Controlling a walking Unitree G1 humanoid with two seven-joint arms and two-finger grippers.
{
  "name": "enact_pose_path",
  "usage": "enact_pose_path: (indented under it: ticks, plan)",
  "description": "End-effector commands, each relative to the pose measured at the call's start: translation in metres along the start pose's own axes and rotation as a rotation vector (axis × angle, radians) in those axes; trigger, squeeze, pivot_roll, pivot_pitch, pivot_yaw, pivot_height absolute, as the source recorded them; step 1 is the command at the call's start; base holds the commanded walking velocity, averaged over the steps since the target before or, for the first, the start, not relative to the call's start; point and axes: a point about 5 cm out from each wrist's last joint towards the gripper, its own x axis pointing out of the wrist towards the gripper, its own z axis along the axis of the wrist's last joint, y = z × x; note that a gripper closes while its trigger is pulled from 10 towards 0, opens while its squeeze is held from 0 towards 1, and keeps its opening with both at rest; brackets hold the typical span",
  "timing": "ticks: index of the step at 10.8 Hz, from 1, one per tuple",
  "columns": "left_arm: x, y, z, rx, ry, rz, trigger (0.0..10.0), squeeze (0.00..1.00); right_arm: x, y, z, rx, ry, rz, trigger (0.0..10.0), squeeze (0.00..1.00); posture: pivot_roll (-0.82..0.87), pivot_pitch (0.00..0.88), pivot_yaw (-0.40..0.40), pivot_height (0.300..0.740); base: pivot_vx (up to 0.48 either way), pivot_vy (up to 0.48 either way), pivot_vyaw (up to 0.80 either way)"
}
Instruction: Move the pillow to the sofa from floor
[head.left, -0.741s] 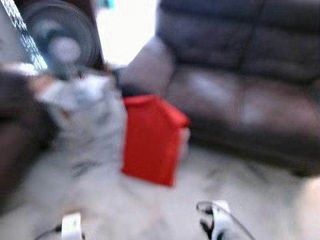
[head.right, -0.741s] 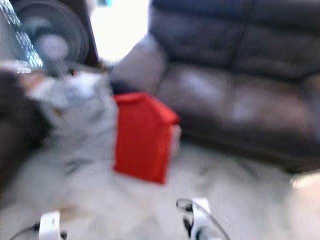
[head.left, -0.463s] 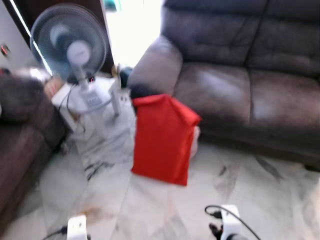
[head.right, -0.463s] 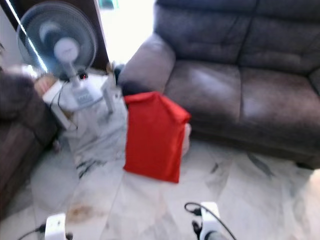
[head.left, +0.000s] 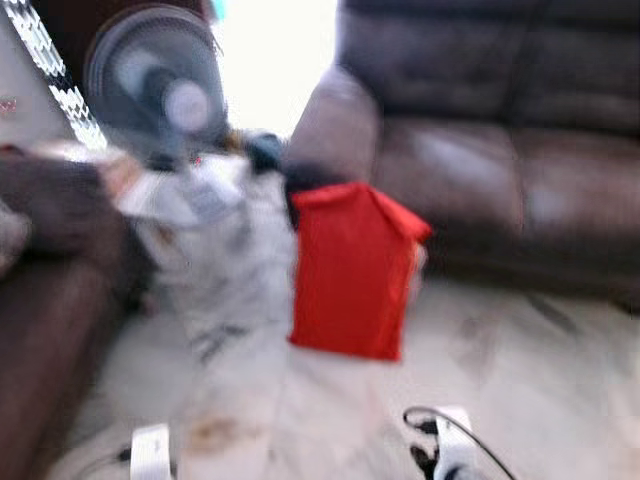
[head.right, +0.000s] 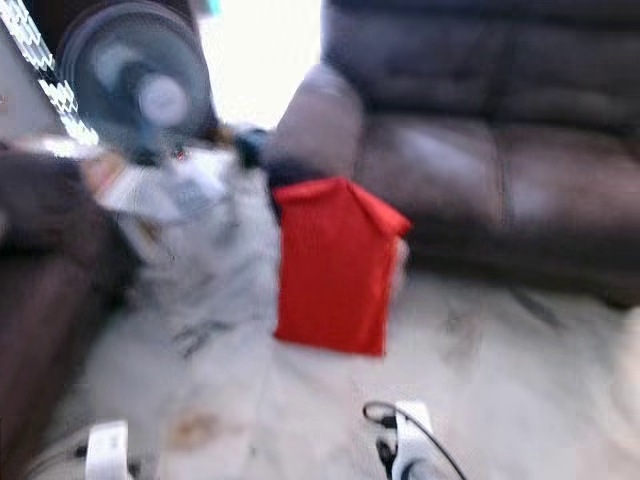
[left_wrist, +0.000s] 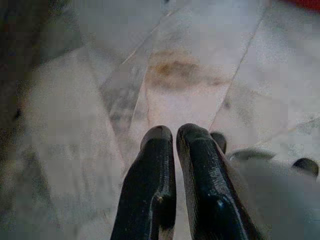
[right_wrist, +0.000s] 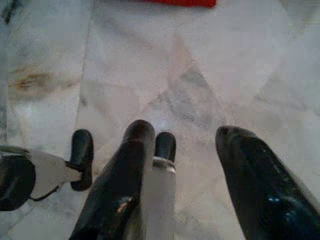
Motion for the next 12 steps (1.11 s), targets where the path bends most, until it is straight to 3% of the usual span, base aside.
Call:
enact_pose_path:
  ticks: [1,7,12]
  plan:
    - [-0.0032,0.0017,-0.0121,0.023,0.039,-0.007,10.0,0.0,-0.0005,0.0,-0.0042,0.0,0.012,-0.004,10.0,0.0,0.15,0.153,-0.017,0.74,0.0,0.0,0.0]
    - [-0.0032,-0.0035,-0.0115,0.039,0.031,-0.032,10.0,0.0,-0.0004,-0.0019,-0.0004,-0.005,-0.01,-0.024,10.0,0.0,0.15,0.152,-0.021,0.74,0.0,0.0,0.0]
    - [-0.0033,-0.0049,-0.0115,0.036,0.028,-0.032,10.0,0.0,-0.0005,-0.0025,-0.0008,-0.01,-0.006,-0.024,10.0,0.0,0.15,0.151,-0.022,0.74,0.247,0.0,0.0]
